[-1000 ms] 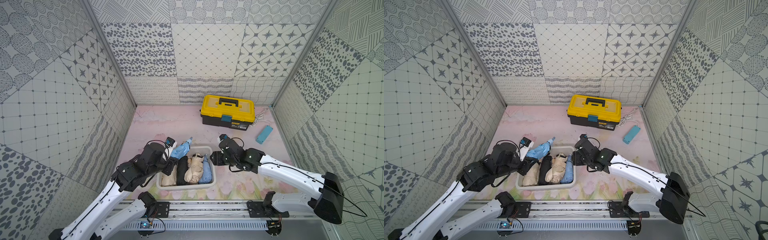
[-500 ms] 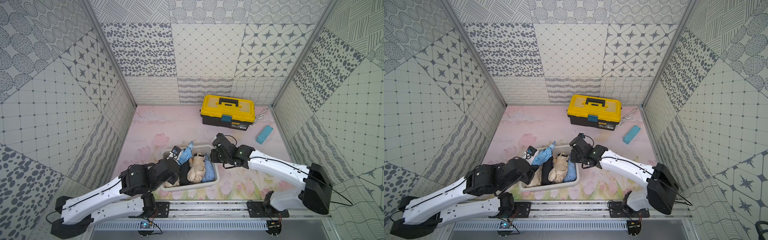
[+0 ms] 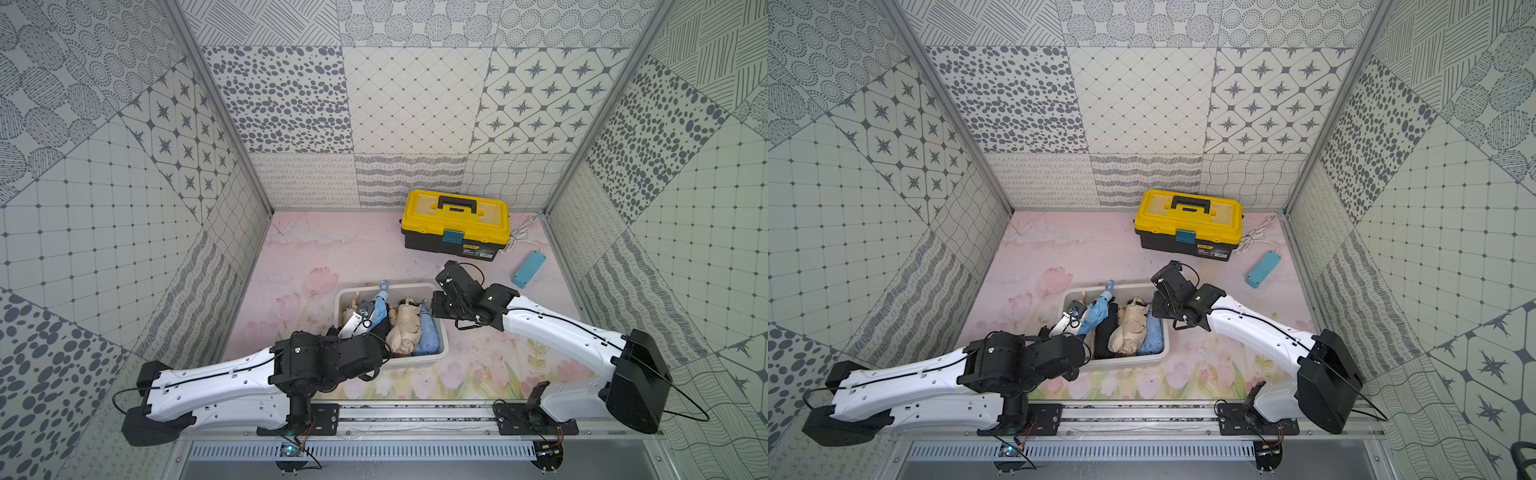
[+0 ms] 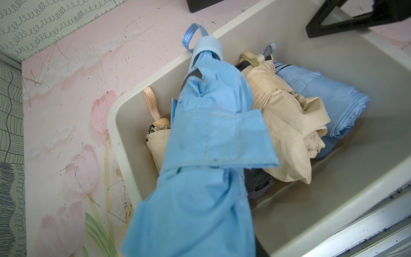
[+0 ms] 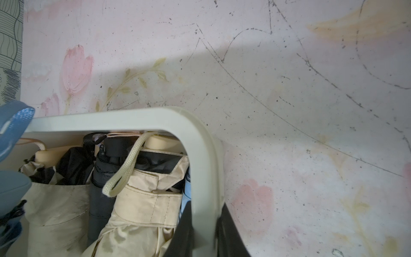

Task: Put the umbrella into the storage box
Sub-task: Adjust the storage box at the center of the board.

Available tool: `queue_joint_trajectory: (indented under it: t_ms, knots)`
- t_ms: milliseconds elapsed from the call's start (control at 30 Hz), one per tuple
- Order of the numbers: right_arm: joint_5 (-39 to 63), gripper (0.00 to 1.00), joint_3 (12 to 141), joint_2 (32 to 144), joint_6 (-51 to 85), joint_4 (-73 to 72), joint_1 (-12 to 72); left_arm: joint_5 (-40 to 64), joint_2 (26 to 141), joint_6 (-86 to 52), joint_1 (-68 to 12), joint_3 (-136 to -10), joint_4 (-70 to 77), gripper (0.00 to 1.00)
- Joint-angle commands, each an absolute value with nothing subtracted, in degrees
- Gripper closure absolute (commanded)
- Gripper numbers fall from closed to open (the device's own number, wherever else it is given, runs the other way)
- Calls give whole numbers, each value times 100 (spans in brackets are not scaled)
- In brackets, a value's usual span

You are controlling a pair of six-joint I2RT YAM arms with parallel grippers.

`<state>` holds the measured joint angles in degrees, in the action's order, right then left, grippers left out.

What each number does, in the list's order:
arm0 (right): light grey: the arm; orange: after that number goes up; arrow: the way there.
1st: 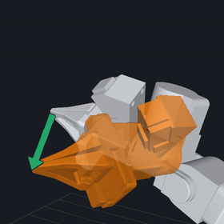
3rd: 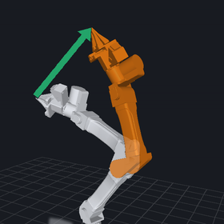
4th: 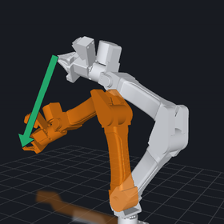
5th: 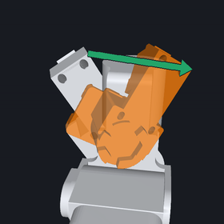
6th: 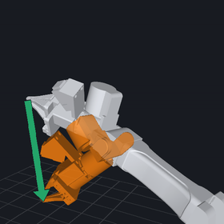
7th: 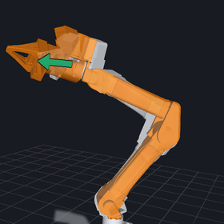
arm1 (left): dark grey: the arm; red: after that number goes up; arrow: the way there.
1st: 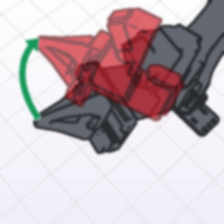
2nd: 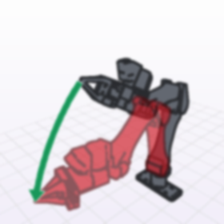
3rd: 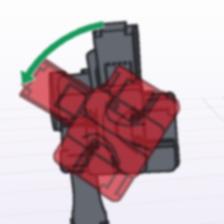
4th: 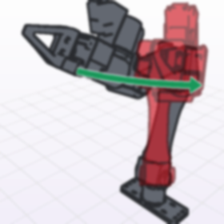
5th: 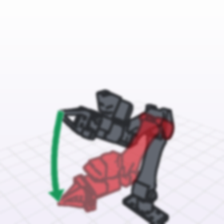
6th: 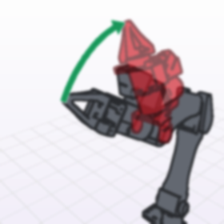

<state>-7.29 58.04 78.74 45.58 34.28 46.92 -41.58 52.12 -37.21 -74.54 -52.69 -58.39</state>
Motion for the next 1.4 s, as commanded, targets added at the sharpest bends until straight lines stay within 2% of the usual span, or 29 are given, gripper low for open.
queue_joint_trajectory:
  t_ms: [0,200,300,467,600,733,833,867,1000,1100,1200,1267,1367]
  knots:
    - [-1080,97,5980,7690,4706,3153,4577,-4656,5289,-4464,-7600,-5168,-5836,100]
    - [-1064,97,5949,7613,4725,3155,4576,-4884,5327,-3984,-7620,-4989,-5303,100]
    - [-1081,97,5947,7568,4721,3155,4576,-4975,5442,-3966,-7611,-4810,-5140,83]
    - [-1064,98,5953,7531,4729,3148,4601,-5133,5743,-3984,-7595,-4685,-4952,65]
    - [-1059,98,5980,7541,4721,3151,4639,-4934,5906,-3873,-7561,-4635,-4733,41]
    - [-1038,99,6024,7579,4696,3113,4666,-4252,5662,-3400,-7430,-4519,-4417,21]
    - [-991,99,6052,7645,4672,3090,4689,-3577,5391,-2966,-7260,-4544,-4306,13]
    - [-978,99,6051,7655,4659,3070,4696,-3188,5286,-2739,-7187,-4557,-4211,5]
    - [-923,99,6023,7679,4649,3024,4710,-2158,4981,-2419,-6935,-4660,-4006,2]
    - [-844,97,5989,7682,4614,2989,4709,-2120,4745,-2416,-6711,-4810,-3842,2]
    - [-796,89,5944,7632,4604,2937,4704,-2153,4728,-2481,-6247,-5101,-3709,1]
    - [-826,81,5914,7551,4594,2935,4707,-2179,4917,-2501,-5849,-5361,-3764,2]
    - [-854,59,5874,7387,4451,2958,4693,-2128,5286,-2777,-5059,-5695,-3915,3]
